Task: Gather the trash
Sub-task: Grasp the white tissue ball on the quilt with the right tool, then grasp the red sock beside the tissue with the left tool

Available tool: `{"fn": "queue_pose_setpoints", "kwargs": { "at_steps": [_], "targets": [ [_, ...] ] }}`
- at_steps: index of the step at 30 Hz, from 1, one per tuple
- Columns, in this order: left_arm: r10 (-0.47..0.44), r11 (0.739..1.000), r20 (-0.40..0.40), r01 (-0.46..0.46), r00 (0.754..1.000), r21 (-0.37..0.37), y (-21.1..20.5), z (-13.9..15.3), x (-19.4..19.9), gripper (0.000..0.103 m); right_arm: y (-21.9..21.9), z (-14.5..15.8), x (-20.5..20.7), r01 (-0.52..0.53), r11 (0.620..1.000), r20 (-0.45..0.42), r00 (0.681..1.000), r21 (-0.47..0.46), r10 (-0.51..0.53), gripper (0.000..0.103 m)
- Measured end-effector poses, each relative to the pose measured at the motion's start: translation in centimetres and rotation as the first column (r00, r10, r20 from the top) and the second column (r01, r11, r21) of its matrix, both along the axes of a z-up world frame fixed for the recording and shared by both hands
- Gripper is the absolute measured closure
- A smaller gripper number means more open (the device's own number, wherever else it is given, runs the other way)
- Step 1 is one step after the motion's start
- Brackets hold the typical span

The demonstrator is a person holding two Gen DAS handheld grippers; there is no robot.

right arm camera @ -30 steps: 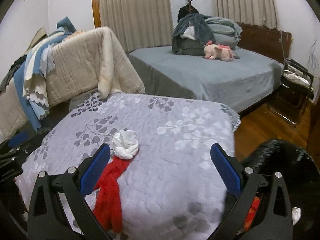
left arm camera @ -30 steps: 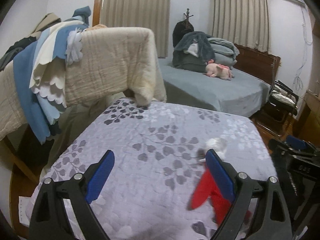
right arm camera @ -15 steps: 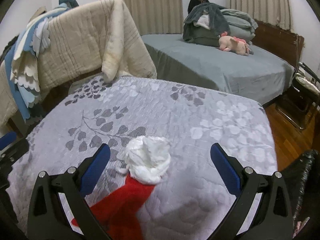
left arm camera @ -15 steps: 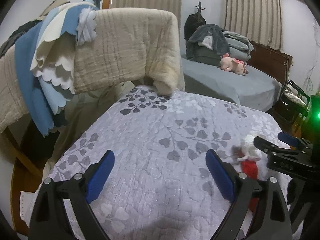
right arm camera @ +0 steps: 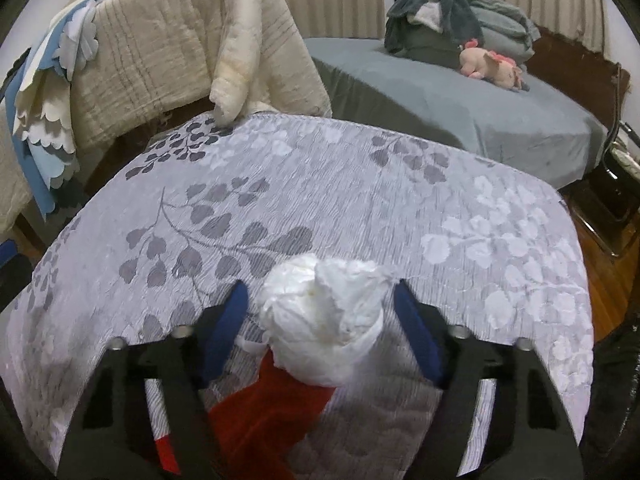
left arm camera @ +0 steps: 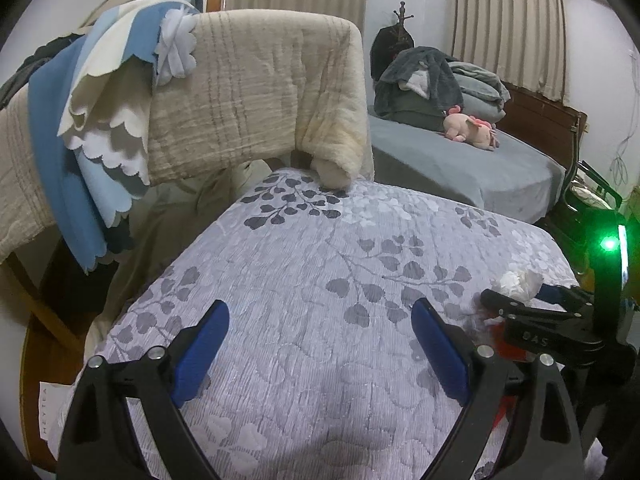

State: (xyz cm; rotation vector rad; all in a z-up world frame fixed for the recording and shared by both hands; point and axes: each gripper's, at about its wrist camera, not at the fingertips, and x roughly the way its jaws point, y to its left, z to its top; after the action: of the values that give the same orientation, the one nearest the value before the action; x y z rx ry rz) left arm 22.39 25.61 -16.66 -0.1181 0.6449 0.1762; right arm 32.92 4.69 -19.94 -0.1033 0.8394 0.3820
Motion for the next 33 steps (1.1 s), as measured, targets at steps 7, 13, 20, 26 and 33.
{"fn": "queue_pose_setpoints", "kwargs": {
  "at_steps": [7, 13, 20, 26, 33],
  "targets": [
    [-0.018, 1.000, 0.000, 0.018, 1.000, 0.003, -1.0, 0.3, 0.2, 0.012, -0.8, 0.9, -0.7, -0.013, 0.999, -0.001, 1.000, 0.039, 0.013, 0.063],
    [-0.047, 0.999, 0.010, 0.046, 0.999, 0.009, -2.7, 1.0, 0.2, 0.012, -2.7, 2.9, -1.8, 0.000, 0.998, 0.040, 0.999, 0.063, -0.002, 0.063],
    [-0.095, 0.995, 0.005, 0.095, 0.995, 0.002, -5.8, 1.0, 0.4, 0.012, -6.6, 4.1, -4.1, 0.037, 0.996, 0.044, 0.998, 0.079, -0.040, 0.063],
    [-0.146, 0.989, -0.017, 0.146, 0.989, -0.010, -8.9, 0.2, 0.6, 0.013, -9.4, 4.2, -5.9, 0.066, 0.995, 0.040, 0.997, 0.078, -0.069, 0.063],
    [-0.196, 0.980, -0.052, 0.195, 0.979, -0.035, -11.9, -1.2, 1.6, 0.014, -12.0, 4.2, -7.0, 0.091, 0.992, 0.036, 0.995, 0.082, -0.095, 0.063]
  ]
}}
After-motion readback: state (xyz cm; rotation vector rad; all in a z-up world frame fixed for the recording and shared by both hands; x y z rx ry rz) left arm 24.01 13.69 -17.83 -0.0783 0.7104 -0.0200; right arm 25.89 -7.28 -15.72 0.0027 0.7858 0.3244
